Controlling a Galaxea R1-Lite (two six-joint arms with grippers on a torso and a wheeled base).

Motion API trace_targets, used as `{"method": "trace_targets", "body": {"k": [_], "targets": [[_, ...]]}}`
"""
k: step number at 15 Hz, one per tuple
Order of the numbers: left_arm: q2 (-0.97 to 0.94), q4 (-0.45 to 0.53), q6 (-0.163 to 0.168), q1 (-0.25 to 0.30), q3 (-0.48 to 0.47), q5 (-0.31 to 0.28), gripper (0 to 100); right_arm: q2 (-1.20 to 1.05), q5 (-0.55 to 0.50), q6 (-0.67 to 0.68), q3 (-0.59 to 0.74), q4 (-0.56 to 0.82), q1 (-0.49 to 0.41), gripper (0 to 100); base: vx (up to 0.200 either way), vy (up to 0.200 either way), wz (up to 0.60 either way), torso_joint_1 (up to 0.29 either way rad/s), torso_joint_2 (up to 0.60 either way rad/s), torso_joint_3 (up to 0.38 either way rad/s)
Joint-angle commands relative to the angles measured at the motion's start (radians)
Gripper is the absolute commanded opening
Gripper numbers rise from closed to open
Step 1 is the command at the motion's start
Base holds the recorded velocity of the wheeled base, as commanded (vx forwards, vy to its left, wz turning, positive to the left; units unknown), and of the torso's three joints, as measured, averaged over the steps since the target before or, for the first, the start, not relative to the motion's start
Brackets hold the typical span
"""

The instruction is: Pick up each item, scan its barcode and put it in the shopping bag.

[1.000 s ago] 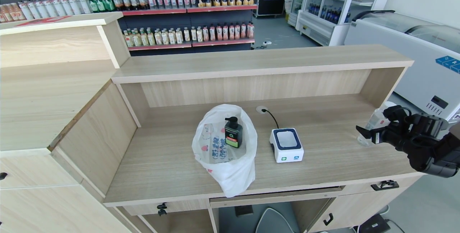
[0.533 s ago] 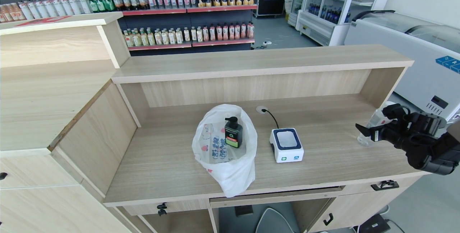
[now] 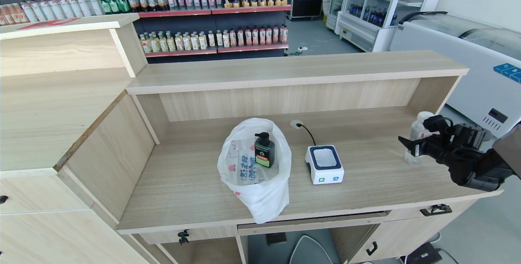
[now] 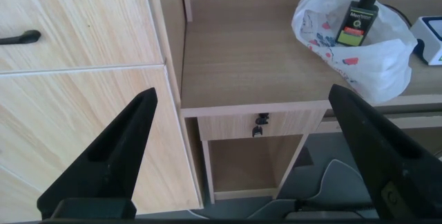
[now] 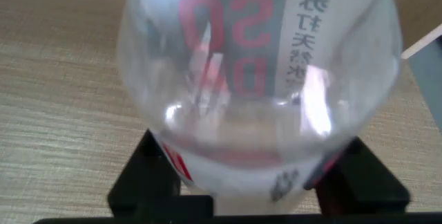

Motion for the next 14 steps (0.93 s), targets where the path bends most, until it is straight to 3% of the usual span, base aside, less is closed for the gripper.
{"method": "trace_targets", "body": {"k": [1, 9, 12, 14], "targets": [[0.0, 0.0, 0.0, 0.0, 0.0, 0.0, 100, 0.009, -0.001, -0.001, -0.008, -0.002, 0.01, 0, 0.0, 0.0, 0.0, 0.0, 0.0, 0.0], [0.0, 0.0, 0.0, 0.0, 0.0, 0.0, 100, -0.04, -0.002, 0.025, -0.003, 0.046, 0.013, 0, 0.0, 0.0, 0.0, 0.0, 0.0, 0.0], [0.0, 0.0, 0.0, 0.0, 0.0, 0.0, 100, -0.182, -0.054, 0.252, 0.033, 0.189, 0.048, 0, 0.0, 0.0, 0.0, 0.0, 0.0, 0.0], [0.0, 0.0, 0.0, 0.0, 0.0, 0.0, 100, -0.406, -0.07, 0.459, 0.063, 0.497, 0.105, 0, 0.0, 0.0, 0.0, 0.0, 0.0, 0.0]]}}
